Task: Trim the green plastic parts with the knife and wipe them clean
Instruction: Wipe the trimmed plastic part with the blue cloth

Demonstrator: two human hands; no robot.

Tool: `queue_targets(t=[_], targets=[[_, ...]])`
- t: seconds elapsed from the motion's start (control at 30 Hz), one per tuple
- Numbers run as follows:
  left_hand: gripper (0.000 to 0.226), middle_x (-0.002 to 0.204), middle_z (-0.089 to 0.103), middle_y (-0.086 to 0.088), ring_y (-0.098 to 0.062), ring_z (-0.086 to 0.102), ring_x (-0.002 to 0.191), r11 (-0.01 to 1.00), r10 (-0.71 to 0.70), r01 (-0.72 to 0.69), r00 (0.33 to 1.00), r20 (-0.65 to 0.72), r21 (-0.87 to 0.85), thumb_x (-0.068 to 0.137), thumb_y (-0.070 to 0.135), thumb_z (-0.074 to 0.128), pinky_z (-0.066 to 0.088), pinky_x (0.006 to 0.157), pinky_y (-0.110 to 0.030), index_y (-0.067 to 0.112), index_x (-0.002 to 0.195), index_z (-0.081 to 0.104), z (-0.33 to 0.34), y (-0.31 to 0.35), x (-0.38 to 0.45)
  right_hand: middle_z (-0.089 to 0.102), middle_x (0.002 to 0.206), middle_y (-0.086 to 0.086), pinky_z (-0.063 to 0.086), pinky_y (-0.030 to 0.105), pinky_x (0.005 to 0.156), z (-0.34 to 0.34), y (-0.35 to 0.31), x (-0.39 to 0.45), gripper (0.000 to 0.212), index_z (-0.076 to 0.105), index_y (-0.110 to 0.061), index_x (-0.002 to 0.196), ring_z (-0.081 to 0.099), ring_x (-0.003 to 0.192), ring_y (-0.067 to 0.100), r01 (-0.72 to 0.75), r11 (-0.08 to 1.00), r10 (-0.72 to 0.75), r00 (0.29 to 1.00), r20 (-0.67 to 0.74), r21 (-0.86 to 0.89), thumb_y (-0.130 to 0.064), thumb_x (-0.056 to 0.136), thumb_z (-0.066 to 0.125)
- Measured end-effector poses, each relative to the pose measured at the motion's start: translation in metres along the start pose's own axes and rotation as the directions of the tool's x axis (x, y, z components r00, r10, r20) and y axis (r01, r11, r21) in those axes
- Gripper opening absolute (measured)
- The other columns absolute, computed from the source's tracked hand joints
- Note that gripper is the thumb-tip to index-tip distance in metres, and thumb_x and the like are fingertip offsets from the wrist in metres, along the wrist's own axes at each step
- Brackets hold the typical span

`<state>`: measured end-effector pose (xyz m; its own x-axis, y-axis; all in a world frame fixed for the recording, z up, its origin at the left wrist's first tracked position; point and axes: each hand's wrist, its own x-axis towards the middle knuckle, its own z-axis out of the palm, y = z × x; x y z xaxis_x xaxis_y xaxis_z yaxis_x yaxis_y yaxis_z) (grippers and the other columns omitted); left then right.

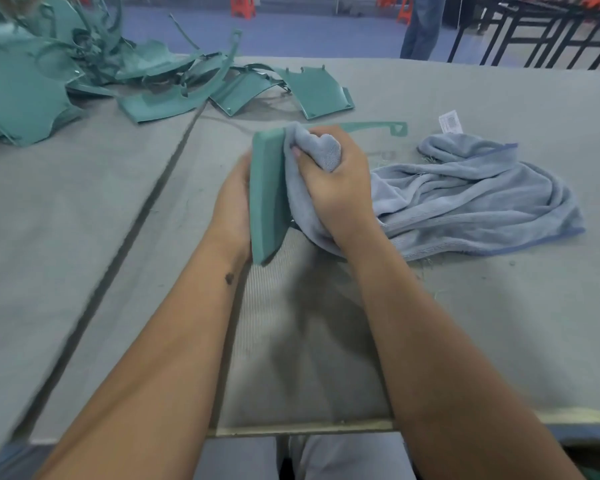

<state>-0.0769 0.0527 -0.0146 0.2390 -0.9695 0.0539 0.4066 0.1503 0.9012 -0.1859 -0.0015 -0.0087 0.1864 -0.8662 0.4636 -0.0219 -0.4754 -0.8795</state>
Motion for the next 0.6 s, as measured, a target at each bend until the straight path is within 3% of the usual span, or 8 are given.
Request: queue_targets(t=[0.07,0.13,0.2,0.27,0.37,0.43,0.53,0.6], targets=[[0.056,0.109,0.072,-0.009,-0.025,0.069,0.102,0.958,-0.049,0.059,0.998,0.041,-0.281,0.092,0.066,0.038,0.056,0.086,-0.04,0.026,0.107,0.074,-0.003,0.001,0.002,0.054,0.068,-0.014,0.04,0.025,0.064,0.004,0.002,-0.001,0.021,0.049,-0.027,0.072,0.05,0.066,0.005,-0.015,0.969,0.001,0.998,-0.055,-0.248,-0.022,0.091,0.058],[0.054,0.112,0.071,-0.01,-0.028,0.067,0.107,0.927,-0.03,0.056,0.997,0.075,-0.372,0.092,0.068,0.036,0.053,0.092,-0.044,0.032,0.111,0.072,-0.002,0.001,0.004,0.05,0.064,-0.009,0.04,0.035,0.062,0.011,0.004,-0.002,0.027,0.042,-0.026,0.067,0.048,0.065,0.013,0.019,0.895,-0.015,1.0,0.012,-0.446,-0.026,0.089,0.056],[0.043,0.118,0.07,-0.01,-0.028,0.067,0.107,0.922,-0.047,0.052,0.999,0.022,-0.384,0.097,0.059,0.039,0.055,0.088,-0.045,0.036,0.124,0.064,-0.003,0.0,0.007,0.044,0.057,-0.008,0.041,0.038,0.06,0.02,0.001,-0.006,0.033,0.038,-0.024,0.061,0.045,0.06,0.014,0.069,0.904,-0.025,0.994,0.111,-0.421,-0.027,0.087,0.058],[0.049,0.125,0.065,-0.01,-0.028,0.067,0.106,0.91,-0.11,0.081,0.993,-0.049,-0.406,0.097,0.056,0.044,0.056,0.085,-0.043,0.028,0.136,0.054,-0.005,0.0,0.008,0.044,0.055,-0.005,0.043,0.039,0.059,0.028,-0.005,-0.014,0.031,0.042,-0.02,0.061,0.044,0.058,0.014,0.109,0.947,-0.05,0.979,0.199,-0.302,-0.027,0.084,0.062],[0.057,0.078,0.07,-0.003,-0.019,0.07,0.066,0.942,-0.154,0.121,0.984,-0.084,-0.314,0.098,0.058,0.04,0.058,0.063,-0.03,0.013,0.128,0.057,-0.006,-0.002,0.007,0.041,0.055,-0.006,0.044,0.04,0.057,0.034,-0.012,-0.021,0.03,0.04,-0.022,0.063,0.044,0.058,0.017,0.234,0.91,-0.168,0.963,0.213,-0.342,-0.023,0.083,0.062],[0.055,0.077,0.069,-0.001,-0.016,0.069,0.071,0.924,-0.145,0.117,0.988,-0.049,-0.363,0.101,0.051,0.036,0.059,0.069,-0.03,0.02,0.147,0.041,-0.004,-0.002,0.007,0.047,0.063,-0.007,0.044,0.039,0.062,0.038,-0.014,-0.017,0.02,0.046,-0.02,0.07,0.051,0.065,0.022,0.263,0.843,-0.209,0.964,0.164,-0.469,-0.023,0.085,0.059],[0.031,0.1,0.072,-0.006,-0.021,0.07,0.089,0.885,-0.061,0.094,0.994,0.088,-0.456,0.103,0.031,0.041,0.058,0.078,-0.036,0.031,0.133,0.051,-0.004,-0.003,0.008,0.056,0.086,0.003,0.038,0.039,0.071,0.034,-0.006,0.005,0.011,0.042,-0.02,0.08,0.055,0.085,0.031,0.235,0.681,-0.194,0.971,0.139,-0.694,-0.019,0.087,0.051],[0.037,0.103,0.071,-0.008,-0.024,0.069,0.086,0.934,-0.007,0.034,0.997,0.078,-0.355,0.097,0.014,0.047,0.058,0.076,-0.041,0.03,0.131,0.051,-0.008,-0.006,0.006,0.058,0.101,0.008,0.031,0.036,0.072,0.025,0.002,0.02,0.005,0.05,-0.019,0.091,0.054,0.096,0.031,0.162,0.534,-0.129,0.986,0.109,-0.83,-0.017,0.087,0.05]])
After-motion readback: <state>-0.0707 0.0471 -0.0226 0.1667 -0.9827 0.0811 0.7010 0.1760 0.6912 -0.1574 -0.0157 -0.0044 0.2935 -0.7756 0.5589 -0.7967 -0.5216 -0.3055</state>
